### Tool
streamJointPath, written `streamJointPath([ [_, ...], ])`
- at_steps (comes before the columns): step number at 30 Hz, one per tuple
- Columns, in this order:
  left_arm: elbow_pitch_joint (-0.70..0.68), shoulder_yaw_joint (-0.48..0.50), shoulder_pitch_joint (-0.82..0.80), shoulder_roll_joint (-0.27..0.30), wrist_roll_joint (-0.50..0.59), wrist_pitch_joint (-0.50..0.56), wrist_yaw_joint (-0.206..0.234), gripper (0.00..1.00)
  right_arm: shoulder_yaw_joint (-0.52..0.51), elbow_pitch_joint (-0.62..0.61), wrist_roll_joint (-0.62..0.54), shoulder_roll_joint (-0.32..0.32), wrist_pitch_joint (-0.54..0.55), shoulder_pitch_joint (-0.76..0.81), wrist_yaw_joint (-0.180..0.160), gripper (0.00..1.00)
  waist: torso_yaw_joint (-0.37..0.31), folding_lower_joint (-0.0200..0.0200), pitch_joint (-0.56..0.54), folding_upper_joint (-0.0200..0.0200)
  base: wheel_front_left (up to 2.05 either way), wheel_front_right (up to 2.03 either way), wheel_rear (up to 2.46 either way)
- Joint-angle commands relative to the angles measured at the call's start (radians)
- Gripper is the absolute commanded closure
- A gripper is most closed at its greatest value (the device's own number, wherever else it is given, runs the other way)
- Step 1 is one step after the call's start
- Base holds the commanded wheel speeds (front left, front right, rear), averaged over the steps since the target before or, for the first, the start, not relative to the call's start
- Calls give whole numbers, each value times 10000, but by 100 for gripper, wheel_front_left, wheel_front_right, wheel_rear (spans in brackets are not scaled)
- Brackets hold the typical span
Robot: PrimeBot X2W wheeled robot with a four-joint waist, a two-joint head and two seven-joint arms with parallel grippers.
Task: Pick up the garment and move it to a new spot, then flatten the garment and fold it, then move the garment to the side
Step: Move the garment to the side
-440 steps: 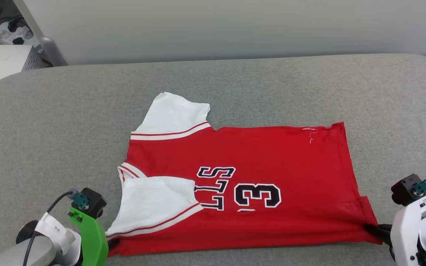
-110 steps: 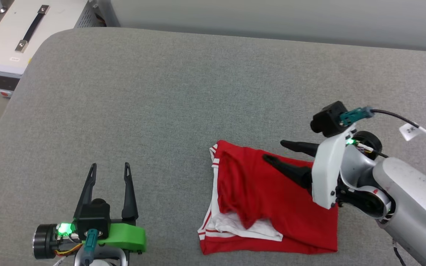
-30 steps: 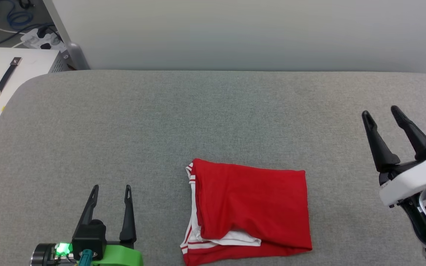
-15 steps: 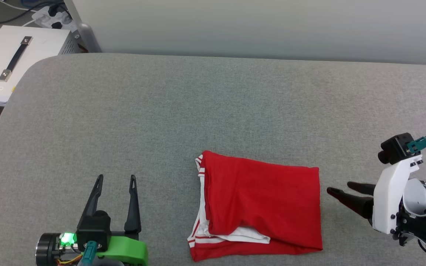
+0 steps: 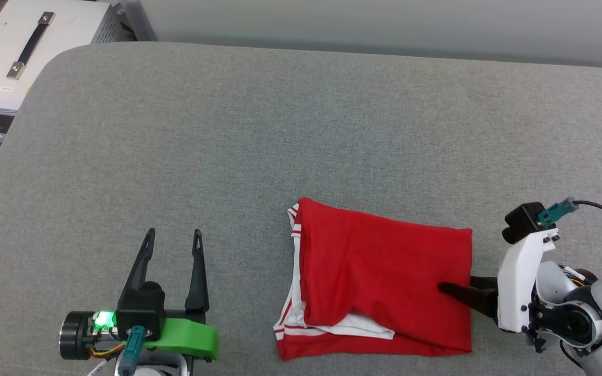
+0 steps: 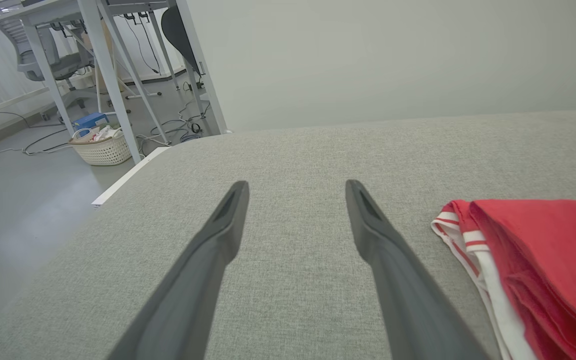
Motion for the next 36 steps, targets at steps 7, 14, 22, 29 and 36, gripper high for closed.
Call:
streamJointPath([
  [7,46,-74,-418,-110,-15,-57,-25,0,1160,906,114,186,-206,-500,-6,0,197,0,395,0,0,0,0],
  [14,86,-65,-404,-147,0,-57,15,0,1818,997,418,26,-1011,-697,-6,100,234,0,376,0,0,0,0],
  [22,98,51,-249,-104,-5,-57,25,0,2422,436,354,-668,-2216,-1086,-6,100,47,0,156,0,0,0,0],
  [29,6,187,-142,-63,-9,-57,58,0,2897,-197,-262,-1419,-3204,-1746,-6,100,-478,0,39,0,0,0,0],
  [36,-67,293,-56,-51,-4,-57,103,0,2926,-290,-651,-2195,-3675,-2388,-6,100,-1385,0,2,0,0,0,0],
])
